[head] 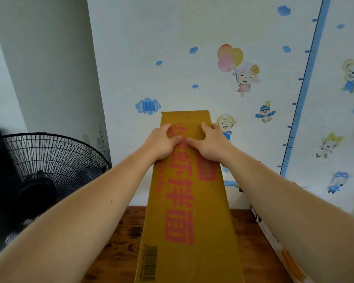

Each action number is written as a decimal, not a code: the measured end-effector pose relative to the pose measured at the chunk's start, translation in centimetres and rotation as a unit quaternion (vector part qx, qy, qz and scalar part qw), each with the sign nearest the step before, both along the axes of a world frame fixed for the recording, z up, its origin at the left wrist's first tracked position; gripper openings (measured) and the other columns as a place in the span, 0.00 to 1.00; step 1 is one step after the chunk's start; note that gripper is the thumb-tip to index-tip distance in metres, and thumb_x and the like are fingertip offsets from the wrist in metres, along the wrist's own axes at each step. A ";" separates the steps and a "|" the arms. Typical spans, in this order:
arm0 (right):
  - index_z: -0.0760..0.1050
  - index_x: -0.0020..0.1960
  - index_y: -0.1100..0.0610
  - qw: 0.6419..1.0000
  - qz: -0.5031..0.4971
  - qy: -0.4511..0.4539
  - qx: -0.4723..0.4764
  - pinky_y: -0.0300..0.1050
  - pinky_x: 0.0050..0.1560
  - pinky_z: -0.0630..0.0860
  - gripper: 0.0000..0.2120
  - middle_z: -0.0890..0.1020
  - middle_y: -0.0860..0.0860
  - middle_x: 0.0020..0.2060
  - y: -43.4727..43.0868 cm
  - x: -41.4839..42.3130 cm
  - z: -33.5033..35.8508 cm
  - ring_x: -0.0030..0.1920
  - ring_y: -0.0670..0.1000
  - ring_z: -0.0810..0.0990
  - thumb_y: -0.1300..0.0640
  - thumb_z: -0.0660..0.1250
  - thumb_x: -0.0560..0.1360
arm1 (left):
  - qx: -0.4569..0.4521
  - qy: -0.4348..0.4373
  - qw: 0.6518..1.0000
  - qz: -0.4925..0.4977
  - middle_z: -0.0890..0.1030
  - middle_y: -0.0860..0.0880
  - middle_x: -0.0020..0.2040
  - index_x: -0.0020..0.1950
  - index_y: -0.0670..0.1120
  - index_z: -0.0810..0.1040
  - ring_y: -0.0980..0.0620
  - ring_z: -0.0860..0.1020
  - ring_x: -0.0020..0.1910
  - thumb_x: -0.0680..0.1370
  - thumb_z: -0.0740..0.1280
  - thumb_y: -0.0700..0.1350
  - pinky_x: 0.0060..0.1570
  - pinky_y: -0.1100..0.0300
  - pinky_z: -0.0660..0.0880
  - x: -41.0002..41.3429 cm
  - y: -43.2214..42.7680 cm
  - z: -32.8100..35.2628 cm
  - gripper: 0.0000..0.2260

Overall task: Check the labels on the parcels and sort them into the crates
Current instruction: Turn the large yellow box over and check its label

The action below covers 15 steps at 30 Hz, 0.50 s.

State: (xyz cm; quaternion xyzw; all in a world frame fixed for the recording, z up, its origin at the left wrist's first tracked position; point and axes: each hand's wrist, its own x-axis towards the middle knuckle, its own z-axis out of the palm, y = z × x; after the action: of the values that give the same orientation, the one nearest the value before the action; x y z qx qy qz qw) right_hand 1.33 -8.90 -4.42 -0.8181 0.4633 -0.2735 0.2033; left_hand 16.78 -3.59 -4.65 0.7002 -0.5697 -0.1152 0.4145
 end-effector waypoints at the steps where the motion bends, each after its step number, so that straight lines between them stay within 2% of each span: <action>1: 0.46 0.81 0.53 1.000 -0.002 0.002 0.000 0.51 0.72 0.62 0.41 0.44 0.54 0.80 -0.2 0.2 0.1 0.78 0.58 0.55 0.39 0.63 0.78 | 0.008 -0.011 1.000 0.003 0.62 0.45 0.78 0.80 0.48 0.56 0.44 0.65 0.74 0.81 0.64 0.53 0.62 0.57 0.67 0.0 -0.2 0.2 0.30; 4: 0.49 0.81 0.55 1.000 -0.004 0.011 0.006 0.51 0.67 0.66 0.40 0.49 0.56 0.79 -1.0 0.7 0.3 0.75 0.59 0.60 0.39 0.63 0.78 | 0.038 -0.048 0.998 0.018 0.61 0.44 0.78 0.80 0.46 0.56 0.43 0.64 0.74 0.81 0.63 0.54 0.67 0.53 0.66 0.1 -1.0 0.6 0.31; 7: 0.60 0.75 0.59 0.999 -0.008 0.032 0.002 0.49 0.56 0.69 0.34 0.57 0.58 0.75 -2.0 1.3 -0.1 0.68 0.60 0.69 0.39 0.63 0.78 | 0.069 -0.072 0.995 0.031 0.62 0.43 0.78 0.80 0.45 0.56 0.42 0.66 0.73 0.82 0.62 0.55 0.64 0.53 0.68 0.2 -1.7 0.6 0.30; 12: 0.60 0.76 0.60 0.997 -0.010 0.082 0.000 0.48 0.58 0.67 0.32 0.51 0.58 0.78 -3.4 2.1 -1.1 0.71 0.60 0.66 0.41 0.59 0.80 | 0.096 -0.083 0.992 0.026 0.60 0.43 0.78 0.80 0.45 0.57 0.42 0.64 0.74 0.83 0.59 0.55 0.68 0.53 0.65 0.3 -2.8 -0.8 0.28; 15: 0.55 0.79 0.59 0.995 -0.008 0.102 0.015 0.51 0.65 0.66 0.33 0.45 0.58 0.79 -4.0 2.2 -1.2 0.73 0.61 0.63 0.41 0.57 0.82 | 0.120 -0.086 0.989 0.014 0.51 0.44 0.80 0.80 0.46 0.54 0.43 0.58 0.77 0.83 0.58 0.56 0.72 0.51 0.60 0.5 -3.4 -1.2 0.29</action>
State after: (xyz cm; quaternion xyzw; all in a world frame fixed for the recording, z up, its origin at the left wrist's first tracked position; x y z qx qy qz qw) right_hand 3.54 -12.87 -5.59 -0.8349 0.4921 -0.1829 0.1655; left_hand 17.31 -7.00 -5.81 0.7601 -0.5754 -0.1168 0.2784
